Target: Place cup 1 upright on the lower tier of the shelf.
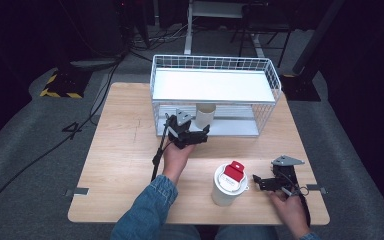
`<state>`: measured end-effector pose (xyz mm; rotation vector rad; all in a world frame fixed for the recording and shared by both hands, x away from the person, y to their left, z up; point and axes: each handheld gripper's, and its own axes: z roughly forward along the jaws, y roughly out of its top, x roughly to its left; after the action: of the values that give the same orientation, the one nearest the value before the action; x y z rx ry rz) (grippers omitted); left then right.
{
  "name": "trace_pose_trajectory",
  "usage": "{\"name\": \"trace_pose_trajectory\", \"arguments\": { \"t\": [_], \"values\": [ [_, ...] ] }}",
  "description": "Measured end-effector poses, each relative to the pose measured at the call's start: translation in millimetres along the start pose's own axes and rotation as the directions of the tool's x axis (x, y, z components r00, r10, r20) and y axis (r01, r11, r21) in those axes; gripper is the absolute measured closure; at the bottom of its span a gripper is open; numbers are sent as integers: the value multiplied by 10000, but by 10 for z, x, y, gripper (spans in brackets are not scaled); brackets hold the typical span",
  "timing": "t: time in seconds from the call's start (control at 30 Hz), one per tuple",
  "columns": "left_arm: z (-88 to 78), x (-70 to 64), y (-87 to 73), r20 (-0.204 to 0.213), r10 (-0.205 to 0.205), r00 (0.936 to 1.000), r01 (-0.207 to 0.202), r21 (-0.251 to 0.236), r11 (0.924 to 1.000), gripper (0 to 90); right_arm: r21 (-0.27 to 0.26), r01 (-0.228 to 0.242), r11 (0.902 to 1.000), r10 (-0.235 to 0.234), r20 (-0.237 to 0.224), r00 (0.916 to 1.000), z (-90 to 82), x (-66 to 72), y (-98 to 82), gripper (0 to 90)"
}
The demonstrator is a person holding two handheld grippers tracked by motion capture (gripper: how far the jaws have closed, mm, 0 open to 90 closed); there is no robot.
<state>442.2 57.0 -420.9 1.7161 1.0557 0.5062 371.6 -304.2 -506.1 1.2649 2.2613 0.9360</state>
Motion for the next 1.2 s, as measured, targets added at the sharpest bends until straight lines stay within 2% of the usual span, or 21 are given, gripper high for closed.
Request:
{"name": "trace_pose_trajectory", "arguments": {
  "t": [0.03,0.13,0.23,0.37,0.6,0.67,0.77,0.9,1.0,1.2],
  "values": [
    [-83,10,1,-63,-74,10000,73,-70,9999,57,-14,1,10000,-1,-5,10000,2,1,2,6],
    [-158,27,5,-110,-71,9999,71,-65,10000,57,-14,0,10000,0,-8,10000,3,2,2,6],
    [-278,64,1,-256,92,9996,-83,354,9993,86,-14,-1,10000,1,-7,10000,3,2,2,6],
    [-398,107,-20,-185,-6,9998,13,381,9993,86,-13,-2,10000,1,-8,10000,3,2,2,6],
    [-659,187,-71,-318,160,9994,-148,387,9991,86,-11,-1,10000,1,-8,10000,3,1,3,6],
    [-720,201,-100,-390,259,9989,-244,389,9989,87,-11,-2,10000,2,-7,10000,3,2,3,6],
    [-777,201,-178,-310,552,9980,-524,848,9950,91,-10,-6,10000,6,-10,10000,3,2,3,6],
    [-848,205,-233,-359,638,9973,-605,869,9944,91,-18,-23,10000,23,-8,10000,3,3,3,6],
    [-926,214,-289,-360,526,9980,-497,787,9957,91,-16,-25,10000,25,-10,10000,3,3,3,6],
    [-1083,271,-448,-376,700,9968,-647,1280,9897,94,-18,-22,10000,22,-14,10000,3,2,3,6]
  ]
}}
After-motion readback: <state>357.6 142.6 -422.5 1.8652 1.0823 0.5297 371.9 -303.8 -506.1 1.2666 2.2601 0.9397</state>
